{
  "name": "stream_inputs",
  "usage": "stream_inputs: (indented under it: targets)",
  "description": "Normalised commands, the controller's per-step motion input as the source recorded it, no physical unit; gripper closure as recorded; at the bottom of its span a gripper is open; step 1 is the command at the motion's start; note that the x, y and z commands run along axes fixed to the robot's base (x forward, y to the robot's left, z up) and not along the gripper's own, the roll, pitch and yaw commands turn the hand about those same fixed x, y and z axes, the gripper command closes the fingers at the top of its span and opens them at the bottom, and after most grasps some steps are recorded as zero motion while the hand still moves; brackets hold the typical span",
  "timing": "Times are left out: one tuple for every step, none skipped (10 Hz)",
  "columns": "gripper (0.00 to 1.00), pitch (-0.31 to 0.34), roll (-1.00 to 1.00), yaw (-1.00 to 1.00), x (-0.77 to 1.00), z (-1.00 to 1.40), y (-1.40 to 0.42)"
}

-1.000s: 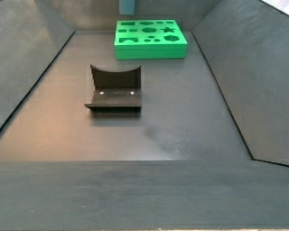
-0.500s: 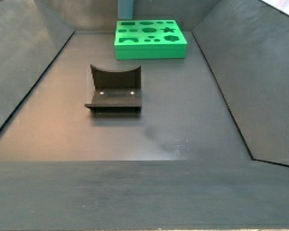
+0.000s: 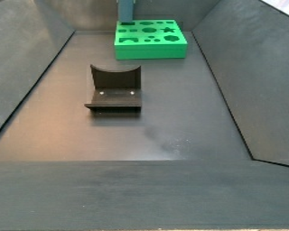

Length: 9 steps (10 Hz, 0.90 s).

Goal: Pick up the rectangle object. Move up. Place the rectangle object on the fixture. Regrasp the rectangle object. Move to above the board. Insert the rectangle object.
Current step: Insert the rectangle object.

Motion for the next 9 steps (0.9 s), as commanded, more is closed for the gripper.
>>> stream_inputs:
  targets:
    - [1.00, 0.000, 0.10, -0.02, 0.03, -0.16, -0.03]
    - [1.00, -0.010, 0.10, -0.03, 0.02, -0.18, -0.03]
    - [1.00, -0.004, 0.11, -0.07, 0.01, -0.19, -0.02]
    - [1.00, -0.010, 0.09, -0.10, 0.01, -0.16, 0.00]
    - [1.00, -0.009, 0.08, -0.12, 0.01, -0.15, 0.00]
    - [1.00, -0.009, 0.08, -0.18, 0.00, -0.16, 0.00]
    - [1.00, 0.000, 0.08, -0.25, 0.00, -0.16, 0.00]
    - [1.00, 0.000, 0.06, -0.26, 0.00, -0.15, 0.00]
    - [1.00, 0.000, 0.05, -0.19, 0.00, -0.09, 0.00]
